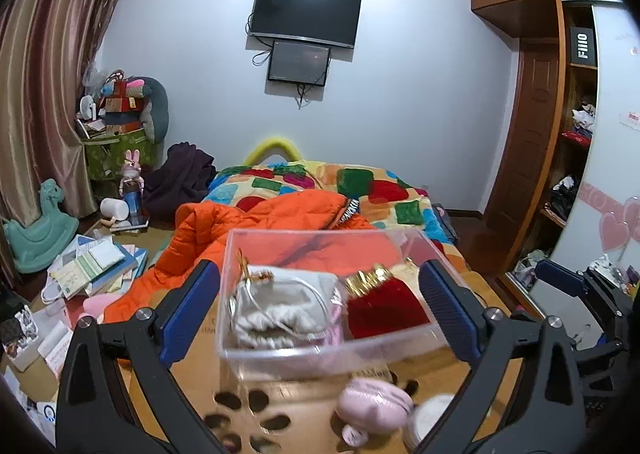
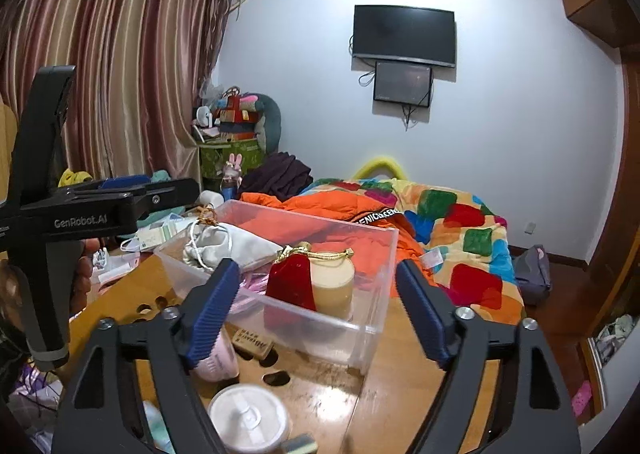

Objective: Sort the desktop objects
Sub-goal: 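Move the left tool to the light green roll-on bottle and grasp it, then lift the green bottle with the left tool while the right approaches the small square cube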

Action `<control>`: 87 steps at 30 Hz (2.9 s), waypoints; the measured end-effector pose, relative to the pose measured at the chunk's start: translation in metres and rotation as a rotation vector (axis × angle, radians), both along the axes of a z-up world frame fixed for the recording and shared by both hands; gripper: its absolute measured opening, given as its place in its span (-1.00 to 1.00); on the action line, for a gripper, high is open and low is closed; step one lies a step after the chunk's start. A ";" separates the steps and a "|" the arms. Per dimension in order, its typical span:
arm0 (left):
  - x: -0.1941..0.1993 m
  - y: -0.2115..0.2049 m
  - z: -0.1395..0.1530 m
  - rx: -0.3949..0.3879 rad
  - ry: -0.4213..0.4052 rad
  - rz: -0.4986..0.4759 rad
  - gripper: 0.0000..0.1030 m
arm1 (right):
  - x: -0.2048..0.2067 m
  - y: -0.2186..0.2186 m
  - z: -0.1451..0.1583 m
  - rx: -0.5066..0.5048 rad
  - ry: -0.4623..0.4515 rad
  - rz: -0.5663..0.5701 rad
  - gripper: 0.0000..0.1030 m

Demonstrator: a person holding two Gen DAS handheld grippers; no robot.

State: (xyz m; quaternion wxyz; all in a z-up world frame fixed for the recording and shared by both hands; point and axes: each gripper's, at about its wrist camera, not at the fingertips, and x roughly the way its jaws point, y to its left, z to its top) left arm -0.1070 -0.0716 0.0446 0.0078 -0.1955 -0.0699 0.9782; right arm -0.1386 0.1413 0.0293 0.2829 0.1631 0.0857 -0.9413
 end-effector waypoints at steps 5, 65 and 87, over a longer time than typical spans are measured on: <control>0.016 0.004 -0.010 0.040 -0.094 -0.012 0.99 | 0.020 0.008 -0.002 0.002 0.008 -0.029 0.60; 0.085 0.087 -0.131 -0.064 -0.366 -0.130 0.41 | 0.038 0.044 -0.102 0.096 -0.219 0.045 0.55; 0.083 0.058 -0.130 -0.029 -0.365 -0.060 0.40 | 0.020 0.032 -0.108 0.109 -0.287 0.058 -0.01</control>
